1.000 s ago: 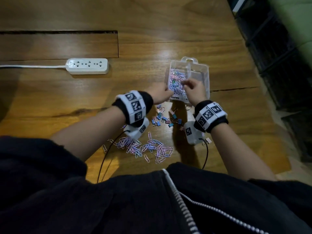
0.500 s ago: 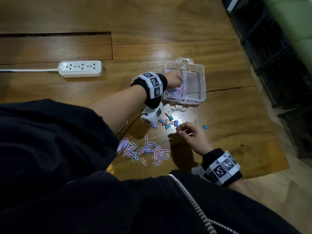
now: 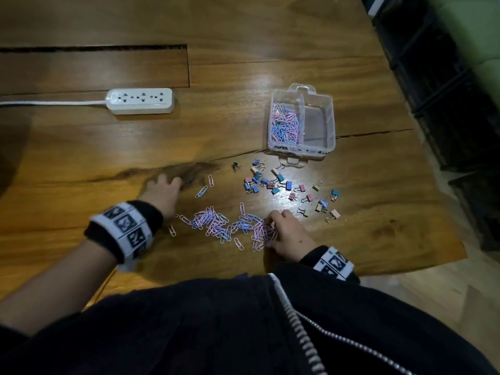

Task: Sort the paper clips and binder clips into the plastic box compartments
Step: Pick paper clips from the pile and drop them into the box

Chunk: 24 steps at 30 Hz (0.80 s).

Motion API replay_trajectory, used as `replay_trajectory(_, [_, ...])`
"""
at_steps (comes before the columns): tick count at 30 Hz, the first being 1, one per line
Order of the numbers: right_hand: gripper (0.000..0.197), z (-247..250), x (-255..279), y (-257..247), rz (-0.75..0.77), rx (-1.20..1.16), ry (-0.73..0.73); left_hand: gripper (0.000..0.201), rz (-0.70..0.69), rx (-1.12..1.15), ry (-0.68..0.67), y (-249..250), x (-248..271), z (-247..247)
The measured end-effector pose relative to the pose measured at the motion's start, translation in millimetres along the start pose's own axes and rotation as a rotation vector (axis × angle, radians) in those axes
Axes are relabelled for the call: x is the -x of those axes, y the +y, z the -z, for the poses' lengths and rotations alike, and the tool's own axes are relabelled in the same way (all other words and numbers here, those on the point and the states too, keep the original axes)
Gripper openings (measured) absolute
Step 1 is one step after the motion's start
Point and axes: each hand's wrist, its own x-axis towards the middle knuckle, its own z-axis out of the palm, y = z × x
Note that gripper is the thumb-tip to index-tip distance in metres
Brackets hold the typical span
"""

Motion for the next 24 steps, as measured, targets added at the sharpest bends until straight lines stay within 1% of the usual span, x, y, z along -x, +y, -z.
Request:
replay_trajectory(3, [0.027,1,-3,-2,-0.065,-0.123,0.126,0.065,0.08,0.181,0.009,-15,3,-17])
replay_trajectory(5, [0.026,2,-4,0,-0.091,-0.172,0.192,0.061,0.076,0.272,0.023,-17,4,-24])
replay_trajectory(6, [0.031,2,-3,2,-0.1,-0.187,0.199,0.059,0.057,0.315,0.038,-16,5,-27])
replay_trajectory(8, [0.046,1,1,3,-0.122,-0.162,0.174,0.051,-0.016,0.409,0.074,-8,8,-33])
replay_trajectory(10, [0.065,-1,5,0,-0.128,-0.034,0.126,0.046,-0.141,0.479,0.109,5,13,-37])
replay_trajectory(12, [0.079,-4,6,-7,-0.113,0.054,0.09,0.054,-0.256,0.515,0.109,17,16,-38])
replay_trajectory(14, [0.081,-7,4,-13,-0.102,0.047,0.08,0.075,-0.291,0.448,0.094,26,17,-35])
replay_trajectory(16, [0.074,-8,-2,-15,-0.088,0.021,0.103,0.097,-0.283,0.274,0.083,31,14,-32])
replay_trajectory(17, [0.067,-8,-5,-15,-0.077,0.01,0.121,0.102,-0.291,0.176,0.079,32,13,-30])
replay_trajectory(18, [0.06,-8,-7,-14,-0.063,0.0,0.139,0.101,-0.307,0.089,0.076,34,12,-28])
replay_trajectory(19, [0.053,-8,-8,-13,-0.047,-0.008,0.156,0.095,-0.326,0.032,0.075,36,11,-26])
replay_trajectory(21, [0.038,-9,-9,-10,-0.008,-0.011,0.187,0.074,-0.367,0.021,0.107,40,10,-26])
replay_trajectory(23, [0.026,-9,-11,-8,0.023,-0.007,0.202,0.05,-0.41,0.044,0.186,43,11,-30])
replay_trajectory(24, [0.021,-9,-11,-7,0.032,0.004,0.2,0.042,-0.433,0.044,0.22,45,12,-32])
